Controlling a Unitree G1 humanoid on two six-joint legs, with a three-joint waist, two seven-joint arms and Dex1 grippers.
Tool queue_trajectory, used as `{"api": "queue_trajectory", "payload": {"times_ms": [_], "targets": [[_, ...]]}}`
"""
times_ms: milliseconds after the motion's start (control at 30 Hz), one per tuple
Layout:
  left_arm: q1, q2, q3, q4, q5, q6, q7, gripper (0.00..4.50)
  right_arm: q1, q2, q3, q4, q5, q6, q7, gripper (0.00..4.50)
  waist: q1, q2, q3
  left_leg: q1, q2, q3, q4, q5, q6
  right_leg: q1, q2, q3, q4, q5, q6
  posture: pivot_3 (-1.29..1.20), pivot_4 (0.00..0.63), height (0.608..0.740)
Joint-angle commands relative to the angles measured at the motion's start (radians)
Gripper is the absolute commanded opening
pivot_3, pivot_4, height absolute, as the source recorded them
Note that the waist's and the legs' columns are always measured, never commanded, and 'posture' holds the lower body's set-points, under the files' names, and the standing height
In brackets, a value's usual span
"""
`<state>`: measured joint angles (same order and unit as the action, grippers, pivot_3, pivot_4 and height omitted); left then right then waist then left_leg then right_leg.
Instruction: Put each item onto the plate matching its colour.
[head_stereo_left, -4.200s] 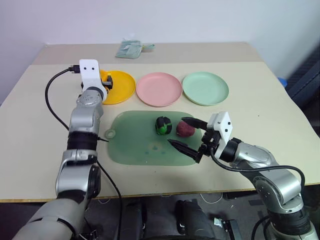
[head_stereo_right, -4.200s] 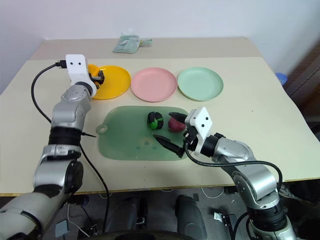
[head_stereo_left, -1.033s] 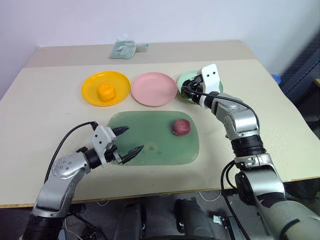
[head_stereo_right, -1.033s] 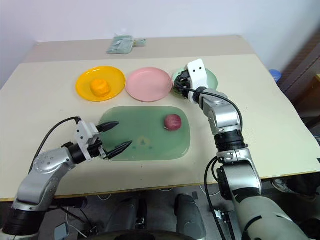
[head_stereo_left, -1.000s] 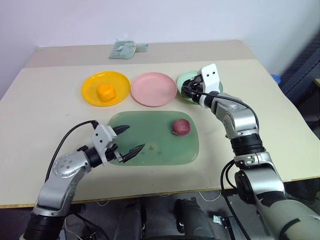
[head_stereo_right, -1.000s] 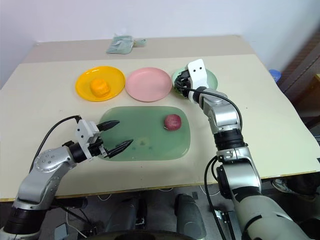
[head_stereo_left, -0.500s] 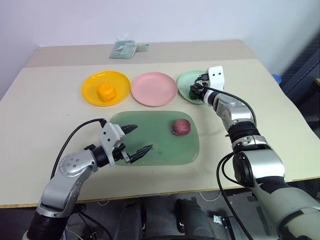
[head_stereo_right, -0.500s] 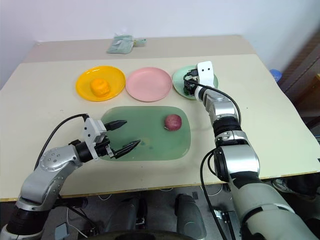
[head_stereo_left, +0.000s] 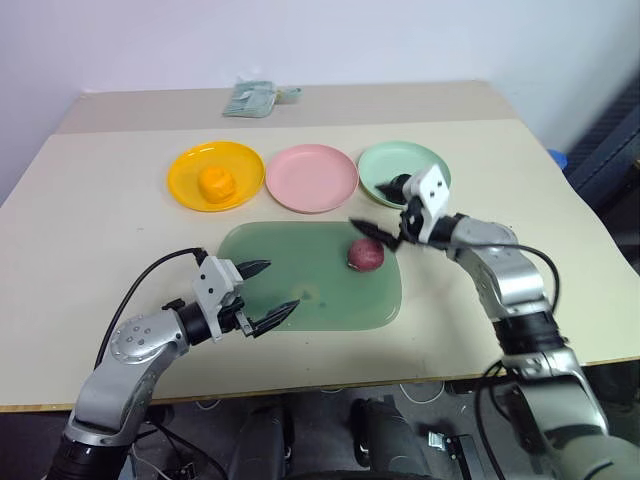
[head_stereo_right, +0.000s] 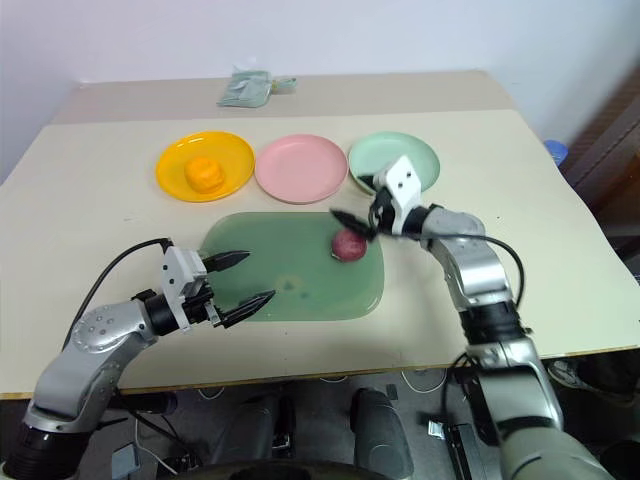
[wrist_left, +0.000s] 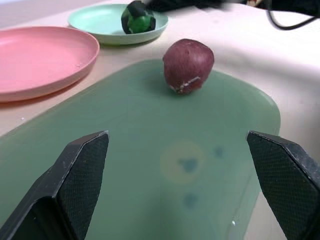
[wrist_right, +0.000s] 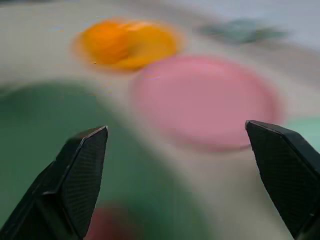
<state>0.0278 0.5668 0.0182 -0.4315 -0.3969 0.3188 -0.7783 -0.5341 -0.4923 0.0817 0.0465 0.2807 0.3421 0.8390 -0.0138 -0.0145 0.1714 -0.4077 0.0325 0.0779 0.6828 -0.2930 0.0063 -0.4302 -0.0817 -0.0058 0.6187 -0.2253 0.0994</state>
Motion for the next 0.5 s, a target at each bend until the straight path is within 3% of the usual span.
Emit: {"api": "queue_trajectory", "payload": {"times_ms": [33,500], "targets": [[-0.009,0.018,0.035,0.011,-0.019,-0.033,-0.031,4.5,0.034,-0.024,0.007,-0.117,0.013,0.049,0.013,4.46,-0.004,0.0,0.0,0.0,0.0,0.0,0.0,0.0,0.0,0.0,0.0,0.0,0.0,0.0,0.0,0.0,0.15,0.74],[-0.013,0.039,0.046,0.015,-0.028,-0.038,-0.061,4.5,0.096,-0.011,0.044,-0.077,-0.052,0.043,-0.009,4.46,0.001,0.0,0.0,0.0,0.0,0.0,0.0,0.0,0.0,0.0,0.001,0.0,0.0,0.0,0.0,0.0,0.15,0.74]]}}
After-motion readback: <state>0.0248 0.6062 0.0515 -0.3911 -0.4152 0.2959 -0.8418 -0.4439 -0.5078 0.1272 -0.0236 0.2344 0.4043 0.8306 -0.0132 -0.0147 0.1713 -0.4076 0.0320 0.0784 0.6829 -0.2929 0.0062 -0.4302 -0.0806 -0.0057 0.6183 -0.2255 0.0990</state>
